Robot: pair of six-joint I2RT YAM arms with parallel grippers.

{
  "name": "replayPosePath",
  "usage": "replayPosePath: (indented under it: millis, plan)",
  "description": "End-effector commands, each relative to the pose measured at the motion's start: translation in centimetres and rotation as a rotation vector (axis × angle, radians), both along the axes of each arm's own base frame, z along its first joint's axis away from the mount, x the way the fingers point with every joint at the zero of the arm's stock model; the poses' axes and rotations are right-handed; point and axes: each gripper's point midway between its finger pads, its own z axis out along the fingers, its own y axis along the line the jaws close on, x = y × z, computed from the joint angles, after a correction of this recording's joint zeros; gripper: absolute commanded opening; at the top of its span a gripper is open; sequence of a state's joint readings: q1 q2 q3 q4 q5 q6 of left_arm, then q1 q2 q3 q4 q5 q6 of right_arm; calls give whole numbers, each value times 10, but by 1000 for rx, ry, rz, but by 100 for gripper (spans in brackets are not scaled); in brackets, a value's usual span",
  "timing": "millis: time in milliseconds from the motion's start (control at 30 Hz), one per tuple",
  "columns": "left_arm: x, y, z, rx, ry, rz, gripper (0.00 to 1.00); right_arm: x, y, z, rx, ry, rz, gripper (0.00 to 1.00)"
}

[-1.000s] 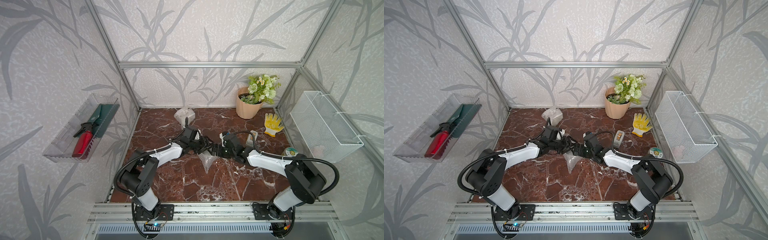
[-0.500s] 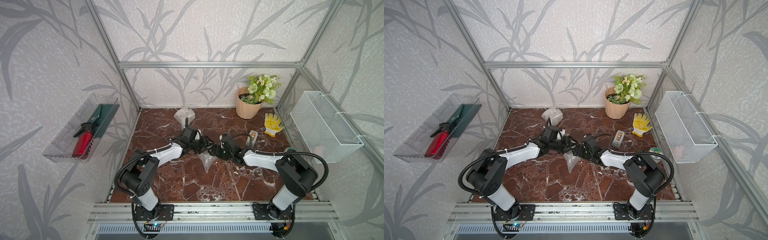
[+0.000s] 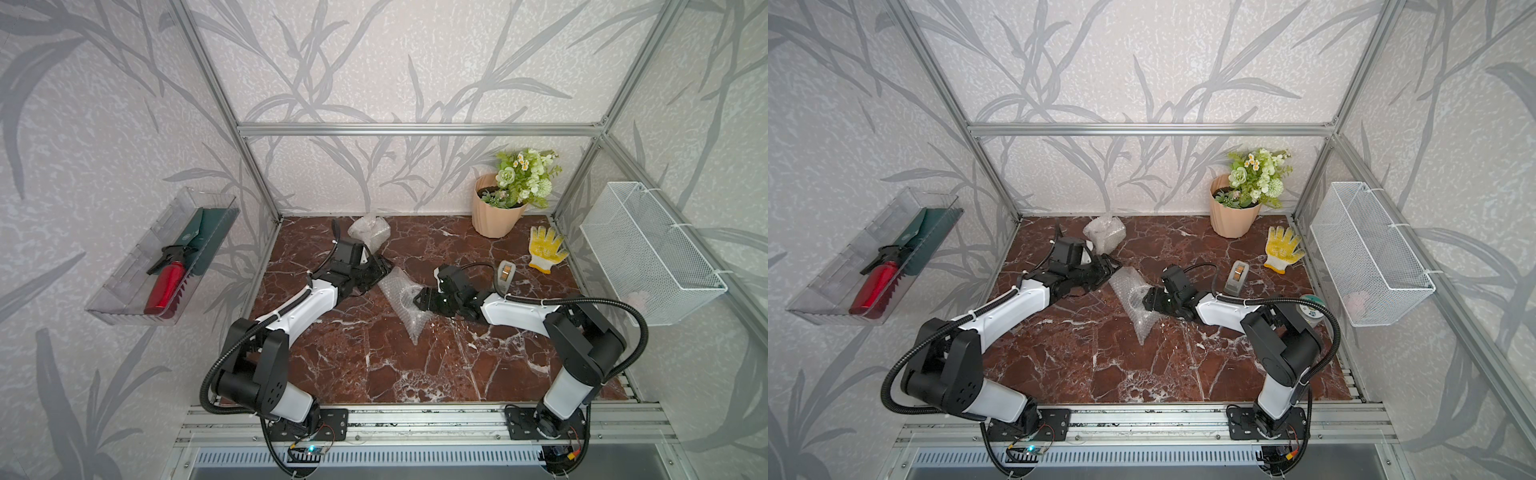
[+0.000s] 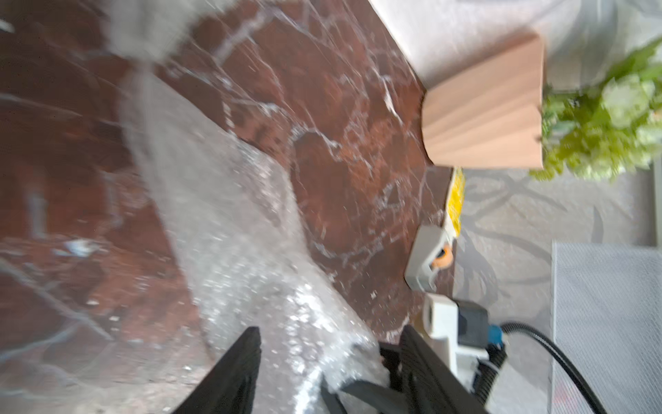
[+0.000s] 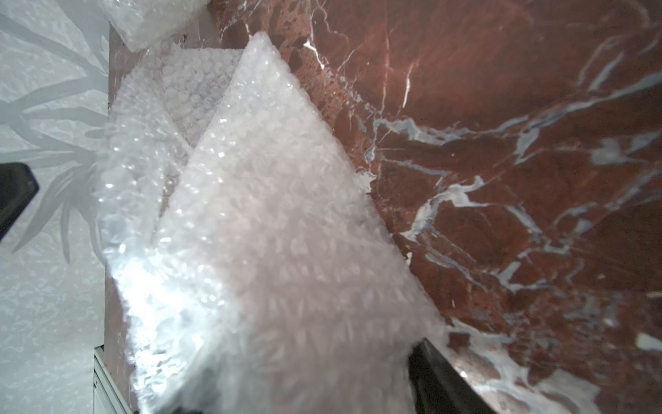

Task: Wrap mugs in bubble wrap
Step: Wrap the mug in bubble wrap.

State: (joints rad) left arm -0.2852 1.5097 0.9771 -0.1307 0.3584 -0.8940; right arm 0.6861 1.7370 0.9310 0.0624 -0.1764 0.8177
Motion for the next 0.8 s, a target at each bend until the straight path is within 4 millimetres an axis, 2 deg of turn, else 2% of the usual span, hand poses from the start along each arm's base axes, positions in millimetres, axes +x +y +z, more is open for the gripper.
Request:
replayPosePath:
  millis: [0,200,400,567,767]
  plan:
    - [-2,28,-29,135,93,42,70,-19,-17,-32,-126,91,42,70]
    - [21,26,-48,144,137,19,78,-19,-18,-30,-132,87,53,70]
    - [48,24,-63,99,149,51,79,-20,-18,-29,-134,86,56,70]
    - [58,23,-78,90,182,70,78,-20,-16,-28,-129,85,60,70]
    - [64,21,-85,76,208,69,78,-19,-16,-28,-130,85,60,70]
